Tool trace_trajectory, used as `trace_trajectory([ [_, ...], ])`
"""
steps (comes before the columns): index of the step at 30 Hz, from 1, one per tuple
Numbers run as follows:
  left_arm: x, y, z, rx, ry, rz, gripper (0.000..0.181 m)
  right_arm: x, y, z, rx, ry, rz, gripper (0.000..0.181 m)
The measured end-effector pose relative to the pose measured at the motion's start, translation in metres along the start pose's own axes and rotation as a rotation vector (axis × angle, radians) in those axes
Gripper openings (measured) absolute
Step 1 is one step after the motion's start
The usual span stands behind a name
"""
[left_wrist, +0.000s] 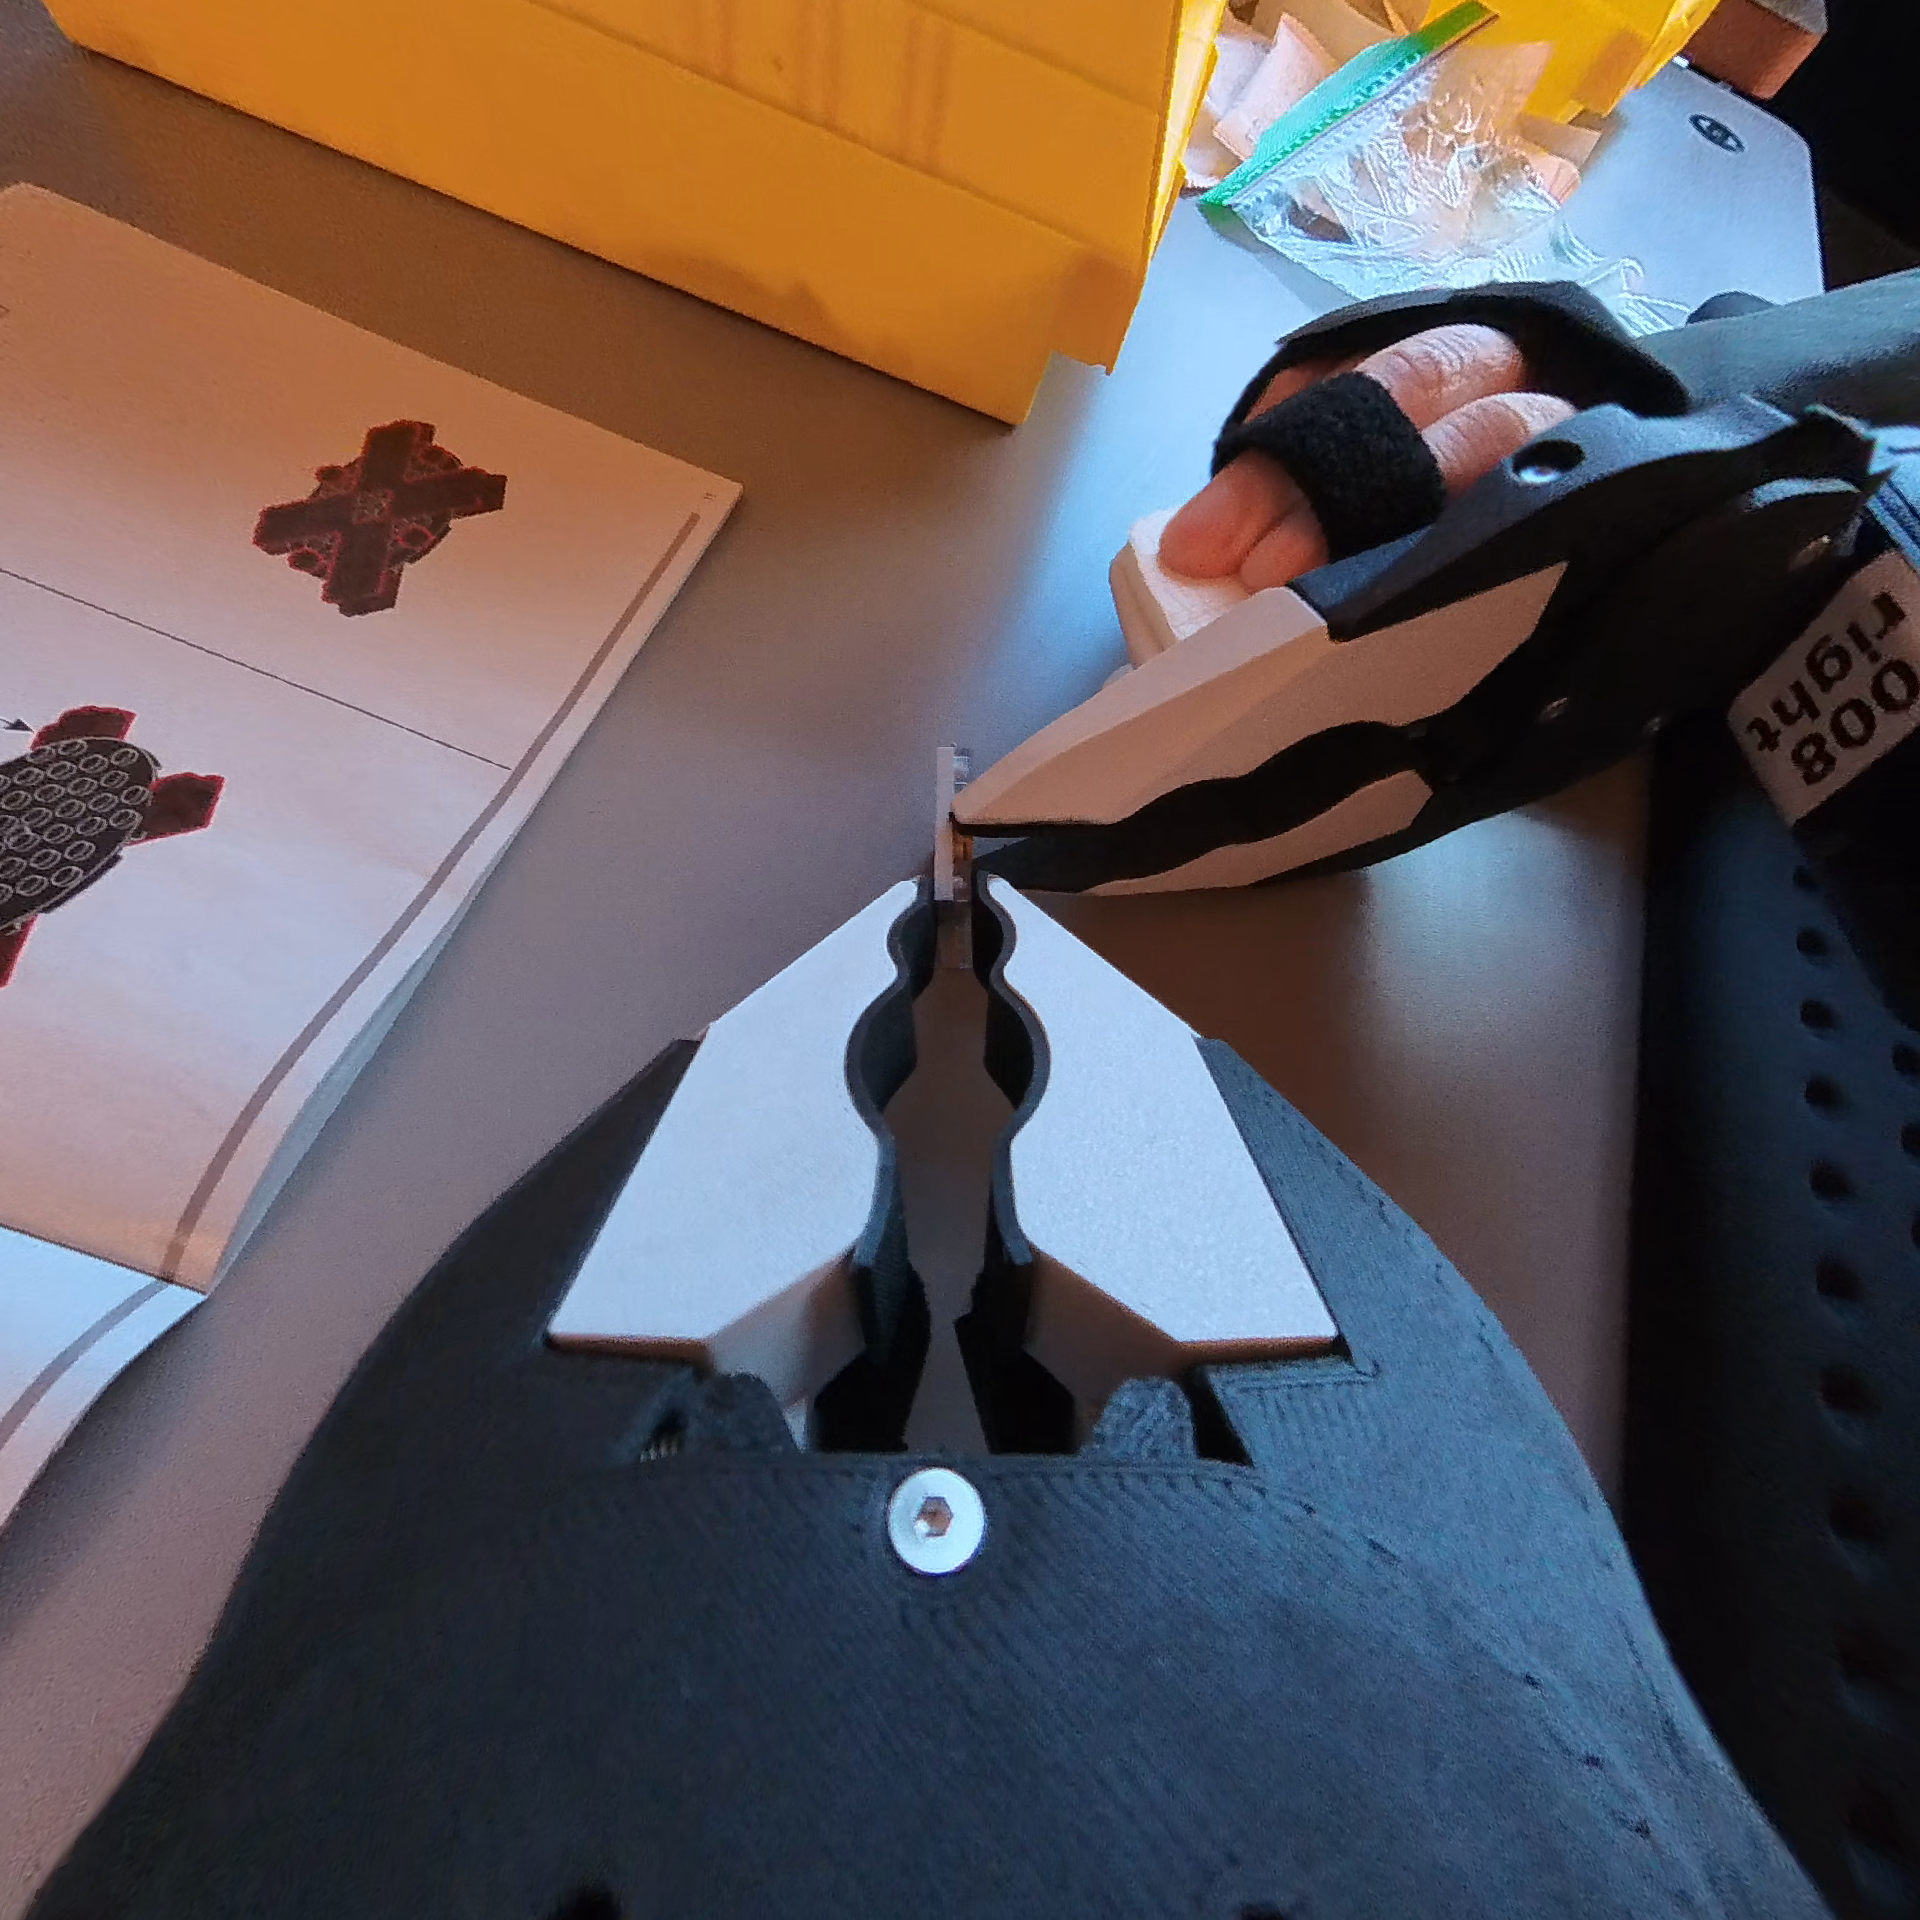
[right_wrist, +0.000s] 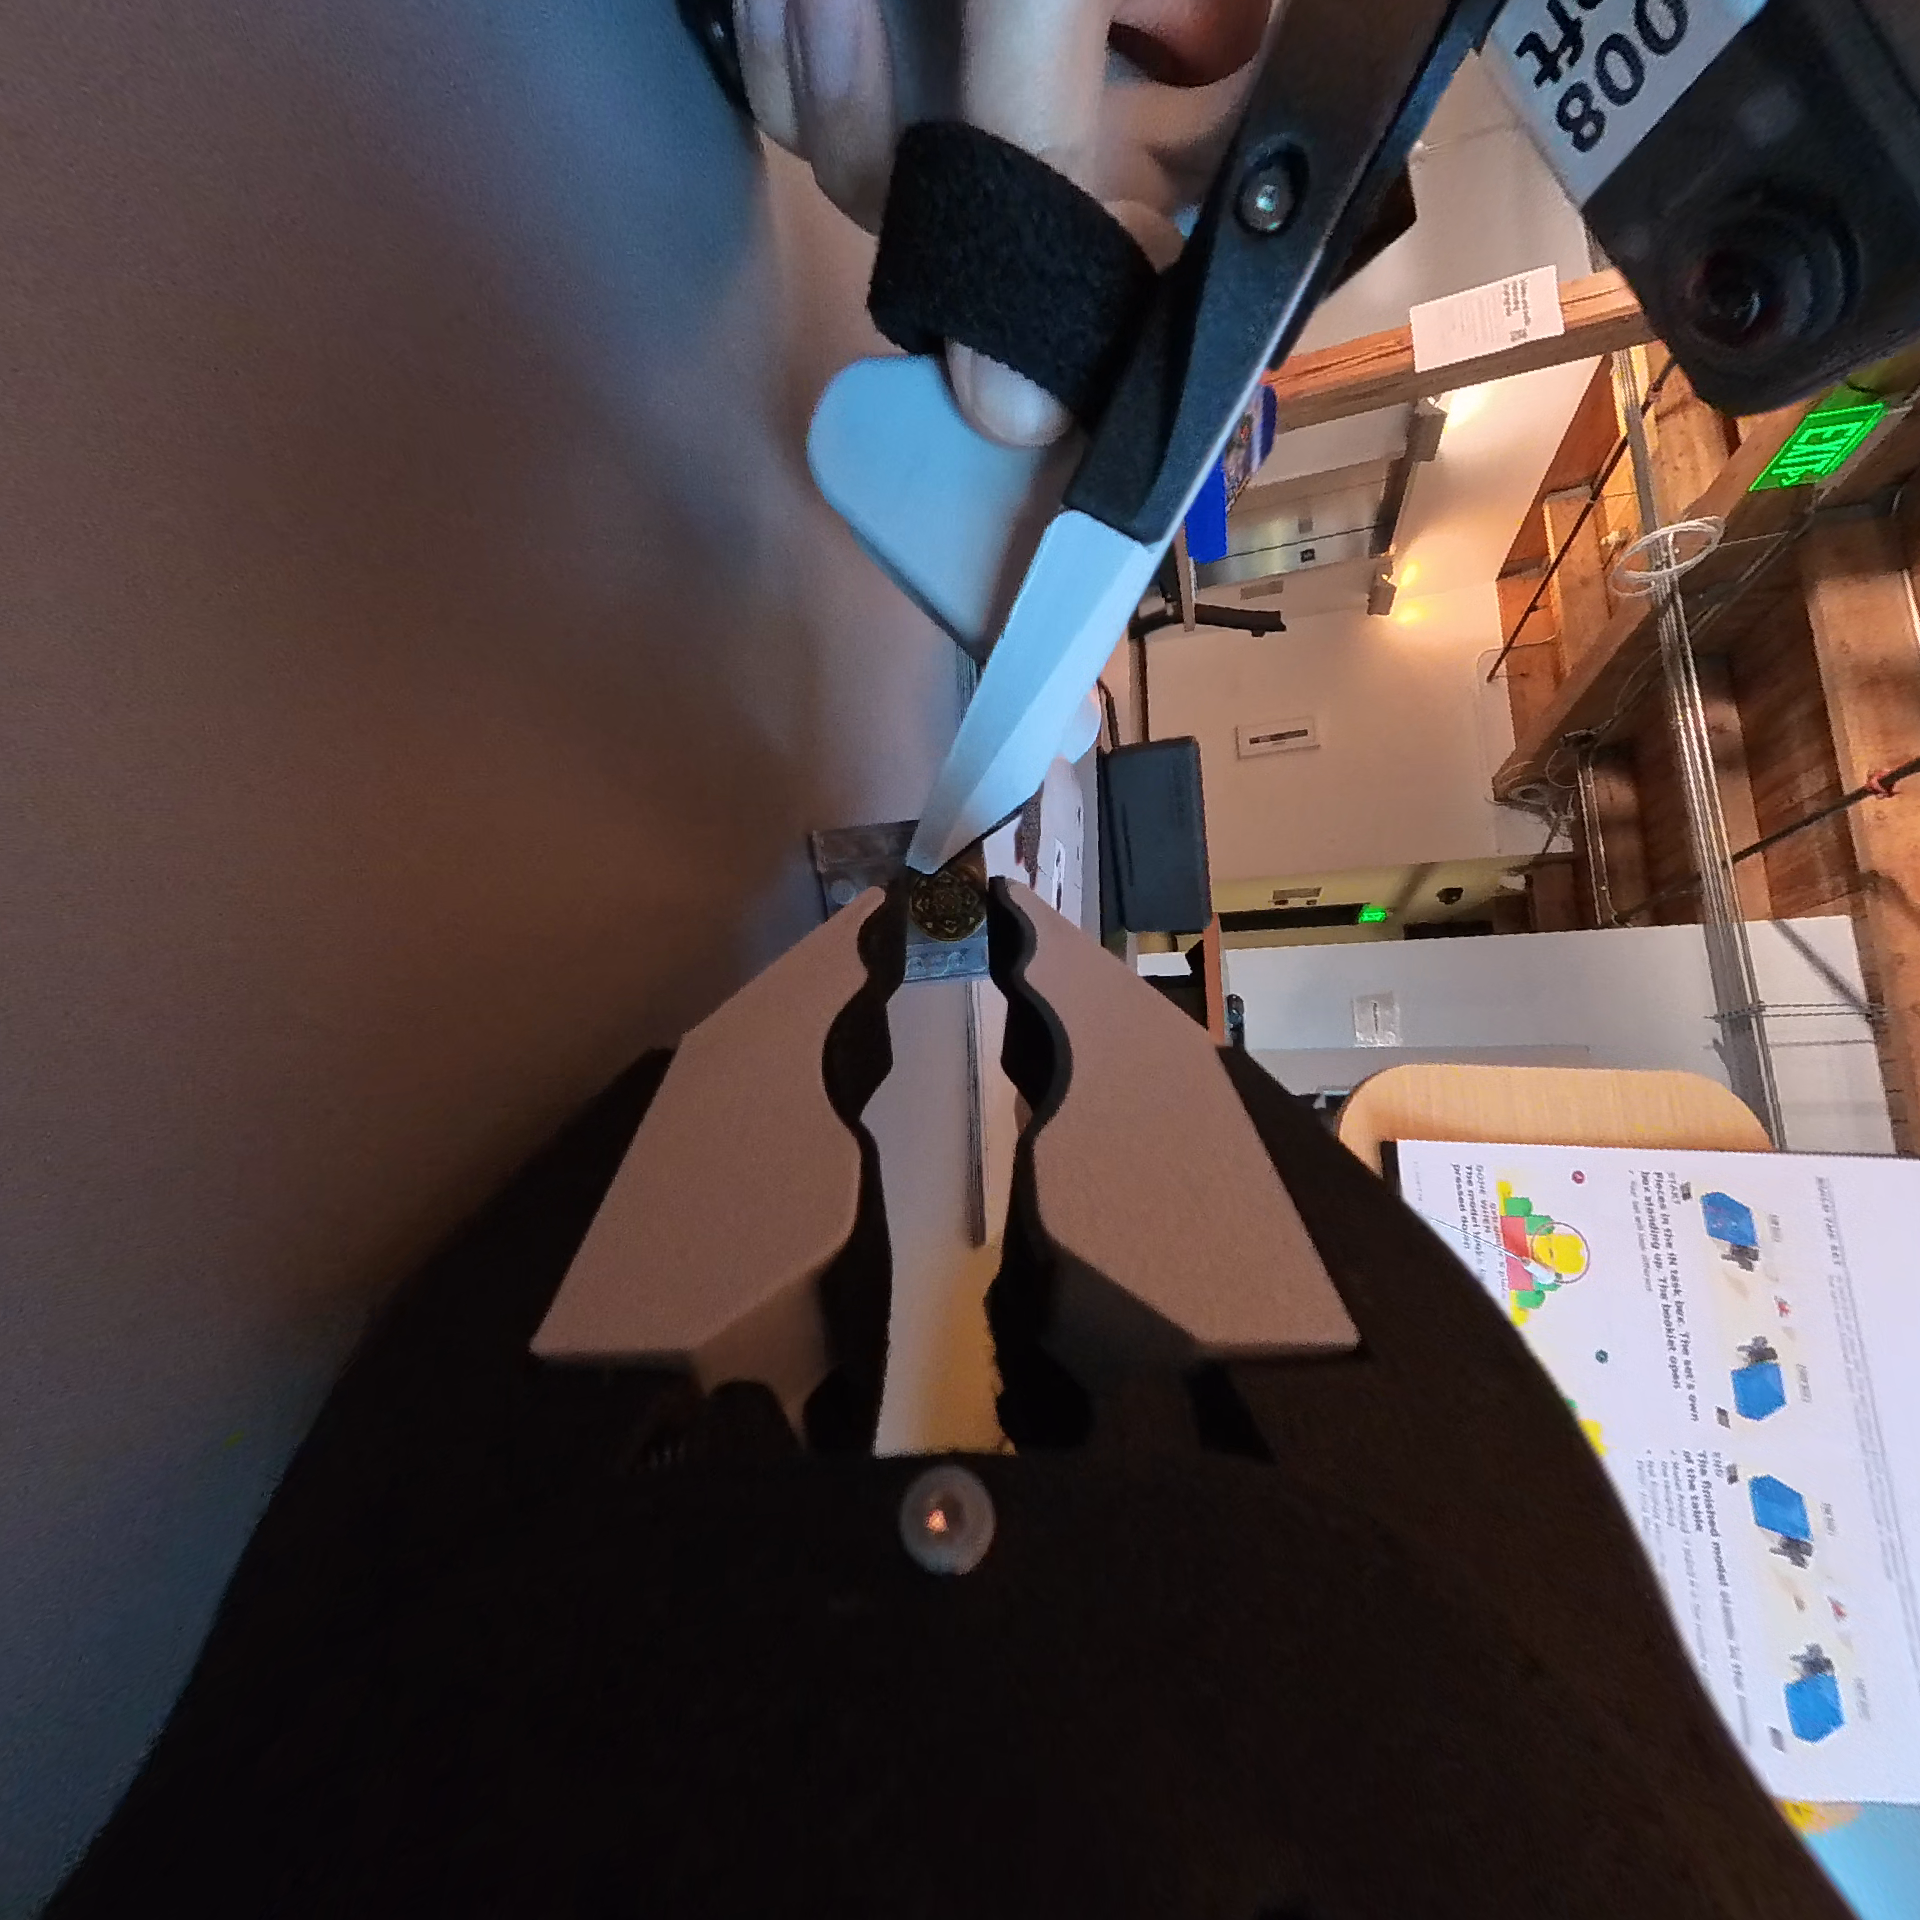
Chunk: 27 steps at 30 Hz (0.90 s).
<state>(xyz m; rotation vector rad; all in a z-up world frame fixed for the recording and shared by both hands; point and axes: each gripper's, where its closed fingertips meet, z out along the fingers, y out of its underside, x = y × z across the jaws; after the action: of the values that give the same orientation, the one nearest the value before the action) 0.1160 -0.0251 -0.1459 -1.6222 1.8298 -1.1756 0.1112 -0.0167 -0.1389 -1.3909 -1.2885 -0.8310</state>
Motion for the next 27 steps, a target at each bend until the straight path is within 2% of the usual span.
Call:
trace_trajectory([
  [7,0.000,0.000,0.000,0.005,-0.023,-0.031,0.006,0.000,0.000,-0.001,-0.027,0.003,0.019,0.015],
  [18,0.001,0.000,0.001,0.005,-0.079,0.049,0.006,0.001,0.001,-0.006,-0.025,0.014,0.074,0.009],
  [24,0.004,0.001,0.002,-0.018,-0.147,0.244,0.006,0.003,-0.001,-0.011,-0.010,-0.034,0.192,0.002],
  [27,0.004,0.000,0.003,-0.015,-0.146,0.284,0.006,0.003,0.000,-0.011,0.000,-0.035,0.165,0.003],
])
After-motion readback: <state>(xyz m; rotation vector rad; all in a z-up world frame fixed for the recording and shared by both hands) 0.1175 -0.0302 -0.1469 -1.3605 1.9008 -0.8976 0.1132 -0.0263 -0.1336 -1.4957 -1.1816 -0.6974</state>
